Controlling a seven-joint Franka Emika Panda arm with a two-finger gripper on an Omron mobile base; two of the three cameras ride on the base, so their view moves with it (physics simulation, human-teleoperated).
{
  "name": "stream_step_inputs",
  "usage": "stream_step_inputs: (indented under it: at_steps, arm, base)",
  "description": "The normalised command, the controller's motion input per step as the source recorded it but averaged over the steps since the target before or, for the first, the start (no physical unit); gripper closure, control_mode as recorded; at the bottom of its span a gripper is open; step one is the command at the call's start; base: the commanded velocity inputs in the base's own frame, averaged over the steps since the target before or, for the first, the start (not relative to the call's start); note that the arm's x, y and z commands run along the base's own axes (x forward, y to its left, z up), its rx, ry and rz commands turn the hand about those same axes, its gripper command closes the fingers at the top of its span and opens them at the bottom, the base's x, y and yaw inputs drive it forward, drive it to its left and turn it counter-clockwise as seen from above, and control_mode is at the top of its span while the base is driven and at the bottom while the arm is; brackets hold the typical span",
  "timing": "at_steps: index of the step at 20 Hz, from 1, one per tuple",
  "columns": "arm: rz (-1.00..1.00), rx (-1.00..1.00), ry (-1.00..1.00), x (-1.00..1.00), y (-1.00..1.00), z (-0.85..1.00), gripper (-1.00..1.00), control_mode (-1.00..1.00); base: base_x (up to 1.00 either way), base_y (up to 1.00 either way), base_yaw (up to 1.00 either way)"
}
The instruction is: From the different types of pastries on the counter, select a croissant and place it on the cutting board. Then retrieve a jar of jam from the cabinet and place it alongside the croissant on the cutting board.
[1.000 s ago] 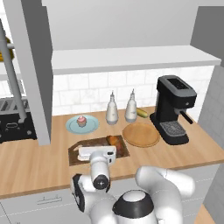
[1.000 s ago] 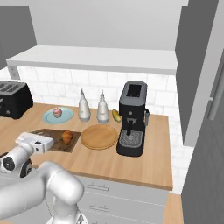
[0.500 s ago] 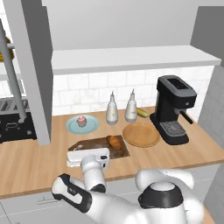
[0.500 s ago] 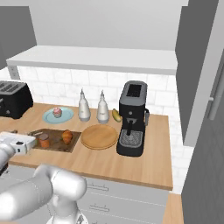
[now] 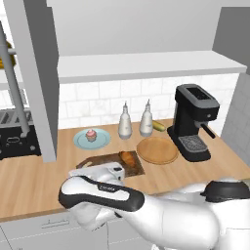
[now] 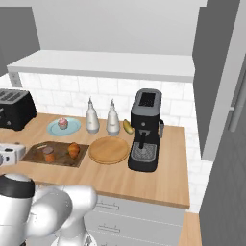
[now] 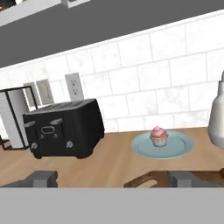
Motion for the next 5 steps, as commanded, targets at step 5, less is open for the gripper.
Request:
stream_step_inputs:
  at_steps: [5]
  arm:
    - [-0.11,0.01,0.00,-1.00,0.67,0.55,-1.00,-1.00]
  base:
    - [0.00,0.00,0.00]
